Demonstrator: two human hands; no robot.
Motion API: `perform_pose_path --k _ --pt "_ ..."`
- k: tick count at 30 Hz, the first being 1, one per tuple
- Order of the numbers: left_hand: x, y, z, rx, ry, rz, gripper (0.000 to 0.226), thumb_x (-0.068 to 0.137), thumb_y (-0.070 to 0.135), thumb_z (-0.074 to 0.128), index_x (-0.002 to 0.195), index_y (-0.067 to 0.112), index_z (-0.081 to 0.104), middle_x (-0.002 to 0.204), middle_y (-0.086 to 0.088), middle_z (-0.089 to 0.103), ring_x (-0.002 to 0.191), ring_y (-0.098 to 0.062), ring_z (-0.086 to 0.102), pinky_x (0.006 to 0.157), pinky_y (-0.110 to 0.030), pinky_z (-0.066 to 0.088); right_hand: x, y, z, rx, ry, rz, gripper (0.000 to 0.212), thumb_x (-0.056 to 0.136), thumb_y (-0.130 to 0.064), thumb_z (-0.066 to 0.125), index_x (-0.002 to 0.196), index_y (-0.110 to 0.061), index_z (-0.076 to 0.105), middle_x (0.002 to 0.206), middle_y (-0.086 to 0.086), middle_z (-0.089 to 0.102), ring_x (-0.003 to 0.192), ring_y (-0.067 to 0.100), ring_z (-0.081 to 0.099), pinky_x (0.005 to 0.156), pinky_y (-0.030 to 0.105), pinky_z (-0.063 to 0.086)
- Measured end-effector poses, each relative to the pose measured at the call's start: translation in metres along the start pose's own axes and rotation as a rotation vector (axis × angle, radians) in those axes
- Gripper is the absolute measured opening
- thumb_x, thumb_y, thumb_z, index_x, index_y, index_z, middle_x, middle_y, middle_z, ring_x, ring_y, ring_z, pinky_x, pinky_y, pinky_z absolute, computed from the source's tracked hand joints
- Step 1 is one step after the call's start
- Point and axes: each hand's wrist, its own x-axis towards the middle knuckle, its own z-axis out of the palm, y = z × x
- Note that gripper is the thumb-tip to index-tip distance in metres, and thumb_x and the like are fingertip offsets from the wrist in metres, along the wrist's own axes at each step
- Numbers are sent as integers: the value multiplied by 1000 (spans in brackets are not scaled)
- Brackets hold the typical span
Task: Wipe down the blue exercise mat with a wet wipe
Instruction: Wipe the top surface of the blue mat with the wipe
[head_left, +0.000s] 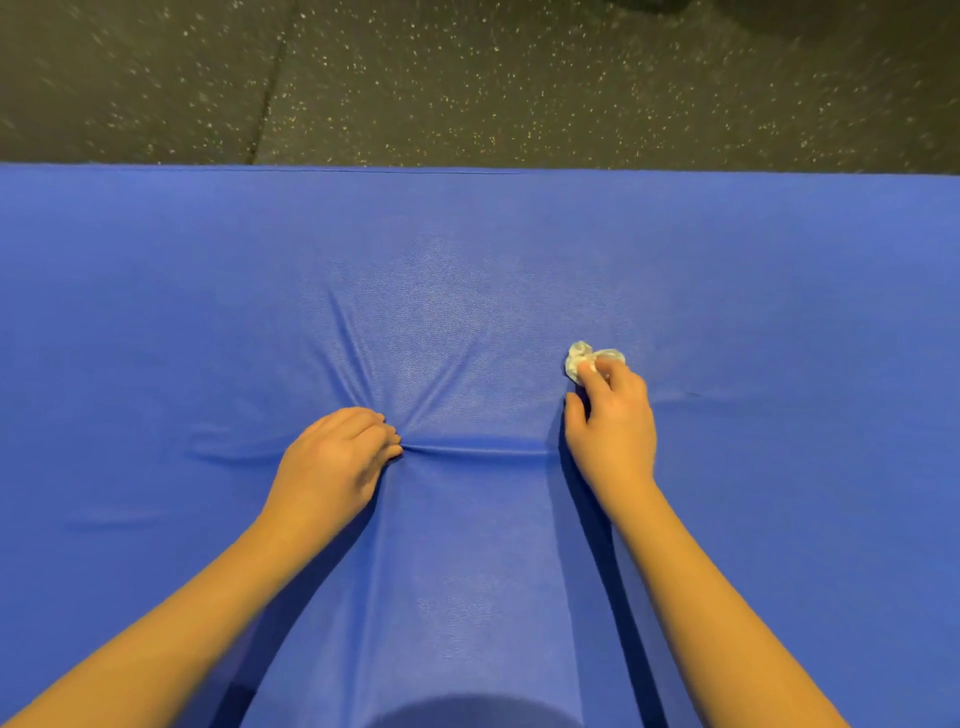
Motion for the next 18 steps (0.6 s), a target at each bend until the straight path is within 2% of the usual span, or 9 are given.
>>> perform_pose_path --k 2,6,12,16,18 --pt "2 2 -9 -13 3 -9 38 92 31 44 77 6 69 81 -5 67 77 -26 67 60 -35 55 -9 -7 -1 4 -19 -33 27 83 -15 47 104 -6 62 110 11 58 92 33 52 62 41 47" --pt "6 0 -25 -21 27 4 37 90 33 44 78 9 69 80 -4 67 76 -25 66 54 -39 55 -12 -18 -8 46 11 -27 24 84 -14 44 100 -6 61 106 8 57 89 31 50 61 42 46" --pt "-11 -27 -62 7 34 -59 37 89 36 45 80 9 69 81 -4 67 77 -25 63 60 -38 53 -17 -53 -3 152 -23 -126 26 84 -13 48 103 -8 64 112 5 59 98 32 53 64 41 50" --pt "-38 -56 -89 69 45 -192 12 90 14 66 81 6 70 83 -5 68 80 -29 66 65 -40 50 -37 -88 12 207 -46 -231 22 84 -7 53 102 -9 66 111 5 61 89 31 53 61 38 49" --pt "-50 -66 -96 88 39 -244 6 87 8 68 82 6 70 85 -5 68 82 -30 65 67 -39 48 -46 -105 20 206 -55 -235 23 84 -10 51 100 -7 66 110 7 61 86 33 53 60 39 50"
